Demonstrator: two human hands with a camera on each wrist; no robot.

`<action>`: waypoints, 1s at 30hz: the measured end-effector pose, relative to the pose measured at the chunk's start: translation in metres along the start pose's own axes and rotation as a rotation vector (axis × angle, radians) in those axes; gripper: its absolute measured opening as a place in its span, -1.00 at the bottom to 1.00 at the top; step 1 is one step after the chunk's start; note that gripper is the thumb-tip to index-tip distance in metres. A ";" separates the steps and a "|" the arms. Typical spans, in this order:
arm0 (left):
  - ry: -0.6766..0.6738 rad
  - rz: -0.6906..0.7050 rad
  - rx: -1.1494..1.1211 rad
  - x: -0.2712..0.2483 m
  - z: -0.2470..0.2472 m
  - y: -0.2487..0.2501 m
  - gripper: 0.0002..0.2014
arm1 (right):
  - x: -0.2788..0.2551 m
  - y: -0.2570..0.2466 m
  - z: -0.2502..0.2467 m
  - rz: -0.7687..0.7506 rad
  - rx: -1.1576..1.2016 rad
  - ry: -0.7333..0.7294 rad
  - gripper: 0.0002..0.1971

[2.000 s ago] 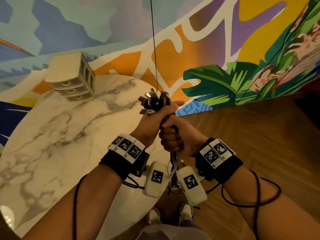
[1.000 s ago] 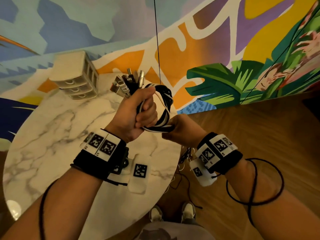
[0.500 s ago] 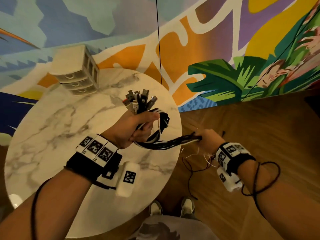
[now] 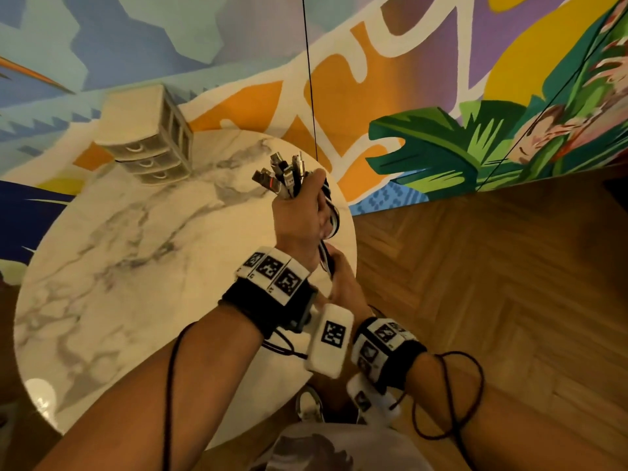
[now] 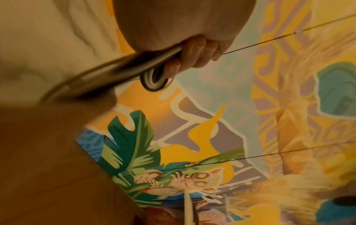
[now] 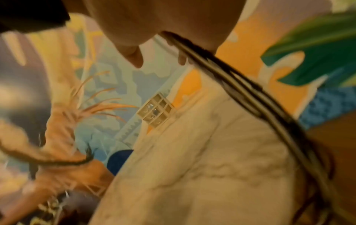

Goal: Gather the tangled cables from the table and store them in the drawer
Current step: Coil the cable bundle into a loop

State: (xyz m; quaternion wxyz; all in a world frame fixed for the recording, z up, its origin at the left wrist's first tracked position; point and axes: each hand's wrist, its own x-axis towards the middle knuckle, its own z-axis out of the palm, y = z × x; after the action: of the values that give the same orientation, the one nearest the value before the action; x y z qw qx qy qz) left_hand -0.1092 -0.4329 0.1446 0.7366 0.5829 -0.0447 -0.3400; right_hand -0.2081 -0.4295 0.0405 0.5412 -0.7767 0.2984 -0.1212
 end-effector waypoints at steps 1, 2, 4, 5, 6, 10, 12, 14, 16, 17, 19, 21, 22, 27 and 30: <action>0.029 -0.004 -0.029 -0.004 0.007 -0.001 -0.60 | 0.005 -0.007 0.006 0.126 0.070 0.042 -0.41; 0.049 -0.006 -0.056 -0.006 0.011 0.000 -0.60 | 0.010 -0.014 0.010 0.237 0.158 0.094 -0.55; 0.036 -0.028 -0.125 -0.006 0.012 0.005 -0.58 | 0.015 -0.016 0.012 0.239 0.306 0.185 -0.82; -0.002 -0.053 -0.165 -0.005 0.008 0.010 -0.57 | 0.016 -0.016 0.005 0.206 0.331 0.194 -0.82; -0.064 -0.082 -0.200 -0.003 0.003 0.016 -0.57 | 0.018 -0.014 -0.004 0.168 0.325 0.154 -0.68; -0.448 -0.169 -0.224 0.008 -0.038 0.037 -0.51 | 0.024 -0.016 -0.055 0.156 0.196 -0.341 -0.55; -0.689 -0.237 -0.140 0.009 -0.052 0.047 -0.49 | 0.022 -0.013 -0.078 0.254 0.344 -0.591 -0.59; -0.916 -0.324 -0.002 0.005 -0.057 0.057 -0.52 | 0.021 -0.007 -0.090 0.341 0.476 -0.782 -0.63; -1.056 -0.383 0.193 -0.005 -0.055 0.065 -0.54 | 0.022 -0.003 -0.095 0.372 0.464 -0.914 -0.60; -1.084 -0.390 0.298 -0.010 -0.052 0.067 -0.54 | 0.023 -0.003 -0.097 0.371 0.444 -0.960 -0.58; -1.052 -0.366 0.536 -0.020 -0.045 0.072 -0.53 | 0.025 -0.004 -0.104 0.397 0.405 -0.999 -0.54; -1.040 -0.295 0.812 -0.028 -0.036 0.074 -0.55 | 0.023 -0.009 -0.114 0.469 0.362 -0.947 -0.53; -1.055 -0.267 0.932 -0.033 -0.037 0.075 -0.59 | 0.024 -0.012 -0.115 0.495 0.295 -0.922 -0.54; -1.040 0.009 1.256 -0.031 -0.047 0.060 -0.70 | 0.024 -0.041 -0.120 0.461 0.010 -0.740 -0.61; -0.935 0.224 1.341 -0.020 -0.059 0.045 -0.65 | 0.025 -0.058 -0.120 0.381 0.015 -0.611 -0.61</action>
State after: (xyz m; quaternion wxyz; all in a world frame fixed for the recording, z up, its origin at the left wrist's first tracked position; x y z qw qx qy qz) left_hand -0.0769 -0.3689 0.1726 0.1673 0.6894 -0.5979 -0.3732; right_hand -0.2303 -0.5228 0.1362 0.6241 -0.7035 0.2614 0.2174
